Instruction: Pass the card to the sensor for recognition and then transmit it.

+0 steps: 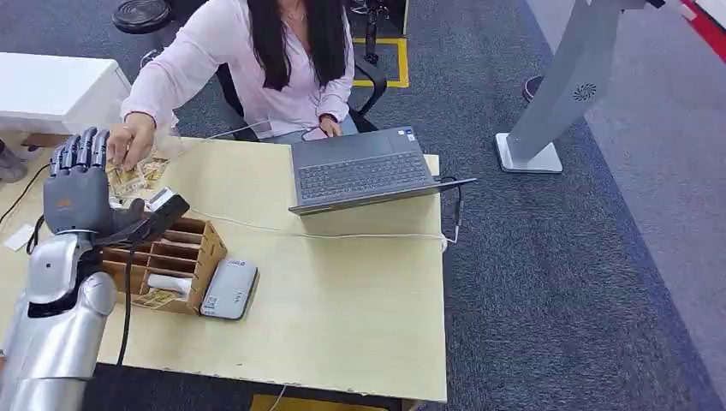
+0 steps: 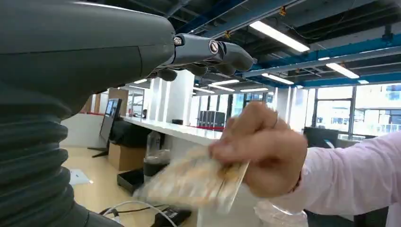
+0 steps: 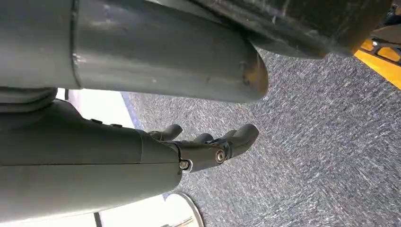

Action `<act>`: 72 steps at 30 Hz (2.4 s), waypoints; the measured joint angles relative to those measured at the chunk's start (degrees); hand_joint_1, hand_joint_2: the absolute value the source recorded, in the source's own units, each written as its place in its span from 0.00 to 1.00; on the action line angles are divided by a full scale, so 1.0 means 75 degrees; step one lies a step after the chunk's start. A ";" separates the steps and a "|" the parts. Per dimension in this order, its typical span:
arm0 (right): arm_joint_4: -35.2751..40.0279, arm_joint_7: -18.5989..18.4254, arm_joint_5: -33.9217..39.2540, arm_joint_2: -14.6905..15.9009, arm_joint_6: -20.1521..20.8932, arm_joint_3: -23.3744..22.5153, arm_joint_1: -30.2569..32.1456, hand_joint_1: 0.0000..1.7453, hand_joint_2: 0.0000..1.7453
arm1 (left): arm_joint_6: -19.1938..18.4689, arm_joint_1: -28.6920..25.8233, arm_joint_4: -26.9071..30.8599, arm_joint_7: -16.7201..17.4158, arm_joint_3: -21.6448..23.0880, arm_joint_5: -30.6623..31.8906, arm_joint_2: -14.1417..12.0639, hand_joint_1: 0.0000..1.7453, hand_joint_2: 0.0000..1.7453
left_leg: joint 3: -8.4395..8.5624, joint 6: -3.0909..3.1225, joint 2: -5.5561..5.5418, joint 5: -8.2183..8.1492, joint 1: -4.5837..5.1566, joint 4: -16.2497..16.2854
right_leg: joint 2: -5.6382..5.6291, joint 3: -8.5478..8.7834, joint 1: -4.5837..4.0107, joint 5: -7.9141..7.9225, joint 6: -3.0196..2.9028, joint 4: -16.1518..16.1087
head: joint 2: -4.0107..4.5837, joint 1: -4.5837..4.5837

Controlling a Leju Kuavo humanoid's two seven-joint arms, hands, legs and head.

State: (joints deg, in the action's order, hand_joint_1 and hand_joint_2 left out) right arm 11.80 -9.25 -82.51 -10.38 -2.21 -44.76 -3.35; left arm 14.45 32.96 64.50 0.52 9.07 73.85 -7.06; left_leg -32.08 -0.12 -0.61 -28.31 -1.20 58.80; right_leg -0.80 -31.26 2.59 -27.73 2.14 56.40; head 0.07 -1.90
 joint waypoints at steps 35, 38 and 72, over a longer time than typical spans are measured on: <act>-0.0032 0.0064 -0.0110 0.0023 0.0015 0.0187 0.0001 0.00 0.00 | 0.0017 0.0051 -0.0510 -0.0090 0.0087 -0.0134 -0.0073 1.00 1.00 | -0.0001 0.0000 0.0000 0.0000 0.0000 0.0000 | 0.0000 0.0000 0.0000 0.0000 0.0000 0.0001 | 0.0000 0.0000; -0.0032 0.0070 -0.0113 0.0023 0.0009 0.0187 0.0001 0.00 0.00 | 0.0026 0.0051 -0.0510 -0.0096 0.0087 -0.0157 -0.0073 1.00 1.00 | -0.0001 0.0000 0.0000 0.0000 0.0000 0.0000 | 0.0000 0.0000 0.0000 0.0000 0.0000 0.0001 | 0.0000 0.0000; -0.0035 0.0070 -0.0134 0.0023 -0.0108 0.0184 0.0005 0.00 0.00 | -0.0038 -0.1148 0.1005 -0.0213 0.1842 0.0300 0.0734 1.00 1.00 | -0.0002 0.0001 -0.0004 0.0000 0.0000 0.0002 | 0.0005 -0.0001 0.0000 0.0000 0.0000 0.0000 | 0.0000 0.0000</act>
State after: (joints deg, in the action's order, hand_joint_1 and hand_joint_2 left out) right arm 11.54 -8.72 -83.52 -10.21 -3.02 -43.39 -3.32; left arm 14.16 24.35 72.04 -1.07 22.89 76.11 -1.55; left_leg -32.09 -0.12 -0.64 -28.32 -1.20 58.82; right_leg -0.76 -31.27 2.58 -27.73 2.14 56.40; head 0.07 -1.90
